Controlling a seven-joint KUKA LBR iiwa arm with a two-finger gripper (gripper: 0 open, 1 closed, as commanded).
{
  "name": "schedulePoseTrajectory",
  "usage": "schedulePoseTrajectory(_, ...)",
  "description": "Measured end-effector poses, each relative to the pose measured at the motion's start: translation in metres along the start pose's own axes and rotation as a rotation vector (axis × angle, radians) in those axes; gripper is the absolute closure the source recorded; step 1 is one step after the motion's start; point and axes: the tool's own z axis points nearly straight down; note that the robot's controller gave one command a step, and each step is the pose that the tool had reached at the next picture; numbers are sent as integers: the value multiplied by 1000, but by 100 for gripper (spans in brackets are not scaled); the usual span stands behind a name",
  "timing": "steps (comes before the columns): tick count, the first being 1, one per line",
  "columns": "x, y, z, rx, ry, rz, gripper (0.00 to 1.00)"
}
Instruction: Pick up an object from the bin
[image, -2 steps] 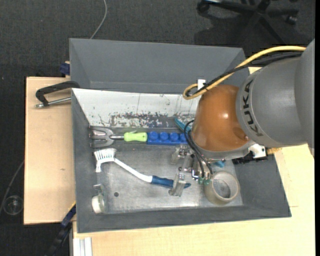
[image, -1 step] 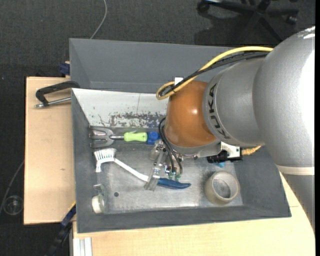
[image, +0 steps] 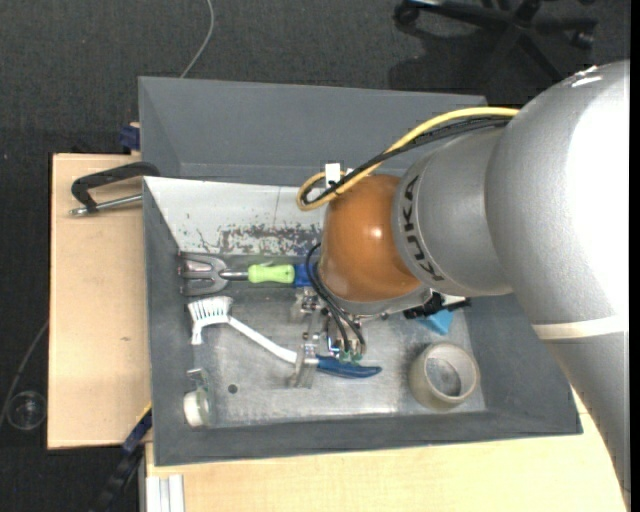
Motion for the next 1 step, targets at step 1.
schedulePoseTrajectory(1, 7, 52, 6, -5, -3, 315, 100)
